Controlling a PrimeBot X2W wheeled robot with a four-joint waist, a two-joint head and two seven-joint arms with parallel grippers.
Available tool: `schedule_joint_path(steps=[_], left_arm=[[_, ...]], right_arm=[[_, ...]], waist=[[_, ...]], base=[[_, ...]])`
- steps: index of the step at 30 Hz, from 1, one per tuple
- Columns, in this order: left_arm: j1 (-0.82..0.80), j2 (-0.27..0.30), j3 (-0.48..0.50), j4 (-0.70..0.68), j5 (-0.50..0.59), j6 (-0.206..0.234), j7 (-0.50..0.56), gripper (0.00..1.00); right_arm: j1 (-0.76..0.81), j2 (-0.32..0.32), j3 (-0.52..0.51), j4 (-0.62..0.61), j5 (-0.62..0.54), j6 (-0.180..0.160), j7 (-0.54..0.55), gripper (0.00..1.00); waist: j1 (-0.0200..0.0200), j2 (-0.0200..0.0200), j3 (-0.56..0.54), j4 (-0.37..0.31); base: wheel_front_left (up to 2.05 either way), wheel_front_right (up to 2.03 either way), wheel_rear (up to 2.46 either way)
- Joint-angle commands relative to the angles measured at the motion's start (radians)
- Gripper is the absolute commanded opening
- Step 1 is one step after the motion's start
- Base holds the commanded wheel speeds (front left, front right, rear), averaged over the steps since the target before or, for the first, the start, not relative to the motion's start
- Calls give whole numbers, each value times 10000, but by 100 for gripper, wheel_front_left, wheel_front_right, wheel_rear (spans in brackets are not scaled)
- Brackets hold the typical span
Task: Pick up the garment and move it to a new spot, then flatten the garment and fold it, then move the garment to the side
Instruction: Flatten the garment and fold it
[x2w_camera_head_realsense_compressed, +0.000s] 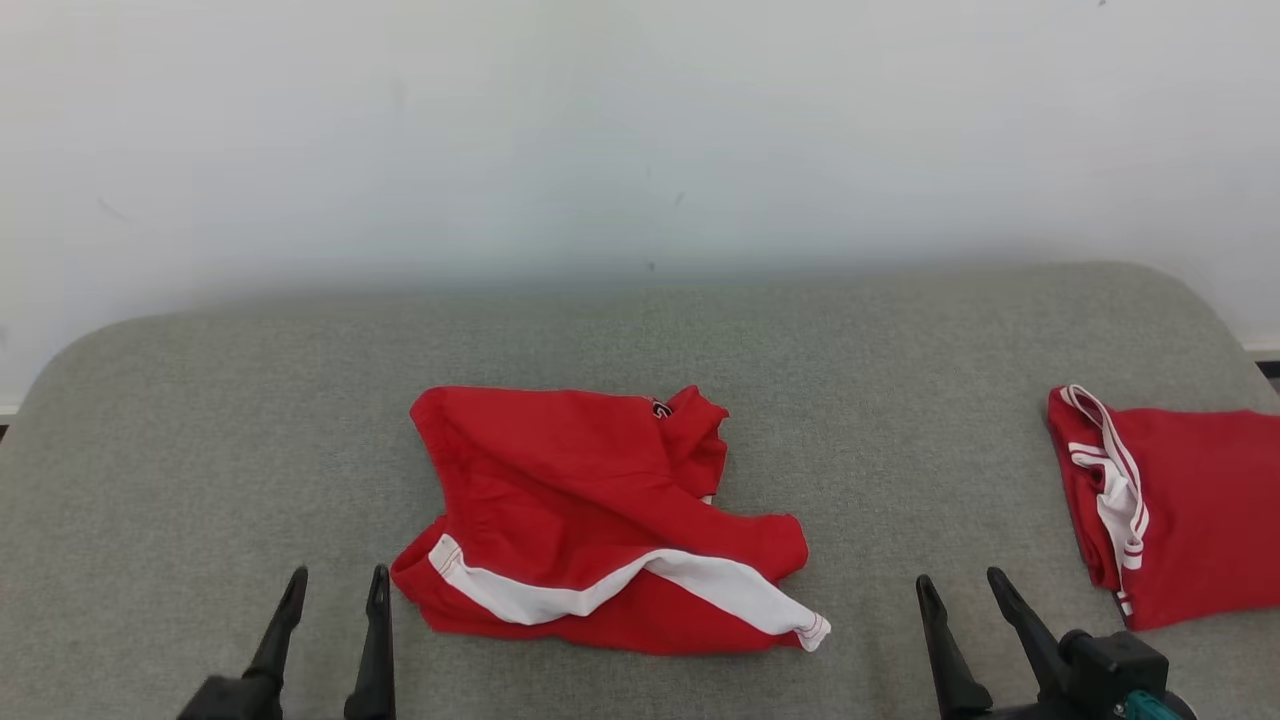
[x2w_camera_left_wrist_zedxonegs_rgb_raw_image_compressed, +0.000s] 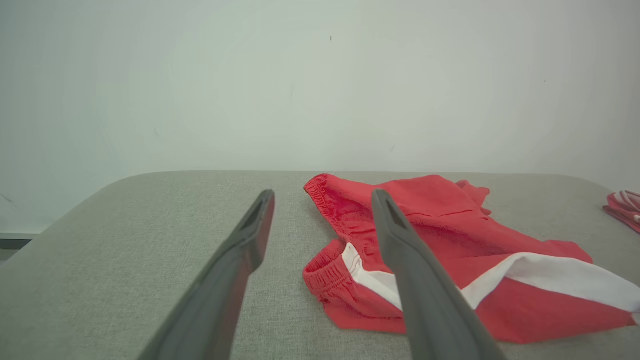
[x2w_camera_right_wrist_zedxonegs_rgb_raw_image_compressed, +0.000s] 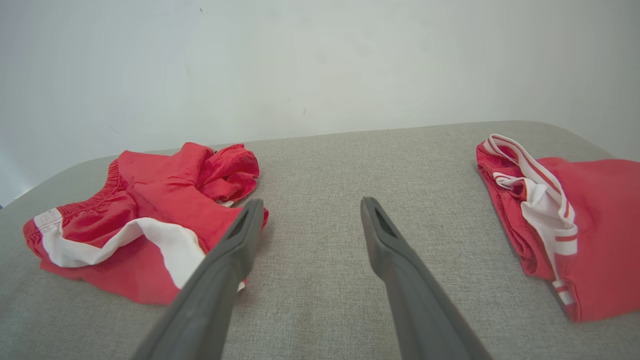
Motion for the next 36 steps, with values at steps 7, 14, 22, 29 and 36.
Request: schedule_joint_path(steps=[7, 14, 22, 29, 36], left_arm=[[1252, -507, 515, -263, 374, -317, -26, 100], [1664, -652, 965, -144, 617, -548, -26, 100], [1608, -718, 1297, -177, 813, -703, -26, 100], [1485, -796, 1407, -52, 945, -805, -26, 100], [1417, -827, 1473, 70, 1051, -844, -27, 100]], right_arm=[[557, 301, -335, 41, -94, -26, -128, 100], [1001, 442, -460, 4, -194, -26, -59, 100], [1115, 514, -566, -91, -244, -26, 27, 100], [990, 566, -492, -78, -148, -26, -9, 100], [971, 596, -434, -17, -87, -26, -57, 100]], waist=[[2, 2, -353, 300], [2, 2, -425, 383], [2, 2, -451, 392], [2, 2, -430, 367], [2, 2, -401, 336]], base=[[0, 0, 0], [0, 0, 0], [0, 0, 0], [0, 0, 0], [0, 0, 0]])
